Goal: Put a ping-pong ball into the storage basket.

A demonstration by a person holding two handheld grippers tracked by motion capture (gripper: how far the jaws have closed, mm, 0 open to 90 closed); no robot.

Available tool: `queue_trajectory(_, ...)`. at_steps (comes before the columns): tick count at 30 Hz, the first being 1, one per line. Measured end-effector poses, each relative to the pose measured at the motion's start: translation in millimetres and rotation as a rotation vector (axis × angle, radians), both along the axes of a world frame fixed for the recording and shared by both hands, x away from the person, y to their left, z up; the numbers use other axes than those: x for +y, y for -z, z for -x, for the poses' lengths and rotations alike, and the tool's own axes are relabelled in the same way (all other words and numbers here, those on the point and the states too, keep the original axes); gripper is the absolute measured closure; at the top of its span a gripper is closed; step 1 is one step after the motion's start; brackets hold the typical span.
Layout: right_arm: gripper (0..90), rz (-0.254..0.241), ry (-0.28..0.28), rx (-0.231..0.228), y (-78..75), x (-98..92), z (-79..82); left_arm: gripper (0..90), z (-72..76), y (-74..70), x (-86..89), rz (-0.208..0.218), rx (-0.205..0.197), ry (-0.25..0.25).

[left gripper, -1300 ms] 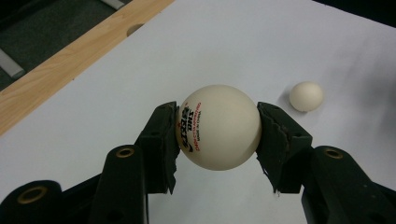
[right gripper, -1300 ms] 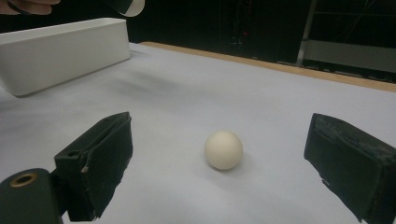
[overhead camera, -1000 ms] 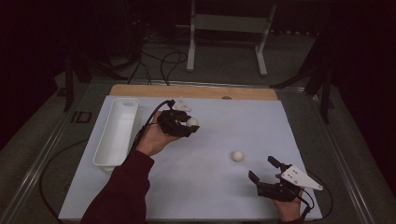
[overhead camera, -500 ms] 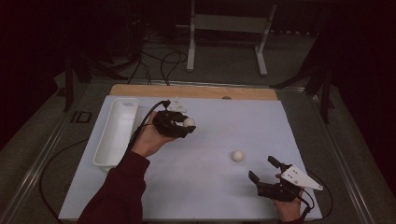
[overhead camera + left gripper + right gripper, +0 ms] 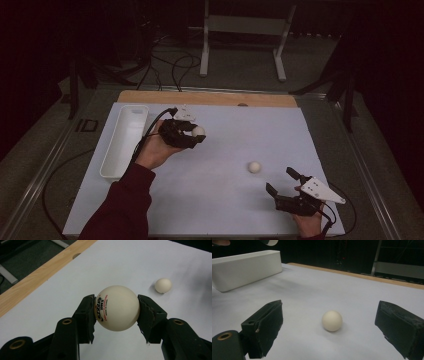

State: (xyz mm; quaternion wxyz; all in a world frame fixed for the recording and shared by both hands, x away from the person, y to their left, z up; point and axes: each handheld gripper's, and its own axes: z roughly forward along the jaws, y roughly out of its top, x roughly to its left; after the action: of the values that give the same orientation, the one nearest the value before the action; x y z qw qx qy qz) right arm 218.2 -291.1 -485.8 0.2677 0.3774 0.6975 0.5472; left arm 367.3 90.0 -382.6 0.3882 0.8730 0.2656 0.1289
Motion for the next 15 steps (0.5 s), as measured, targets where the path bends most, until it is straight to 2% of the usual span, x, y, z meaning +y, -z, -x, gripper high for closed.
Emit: queue_trajectory(15,7.4,0.002,0.003,0.001,0.3,-0.5,-0.2,51.3,4.9,-7.3,19.1,0.003,-0.026,-0.023)
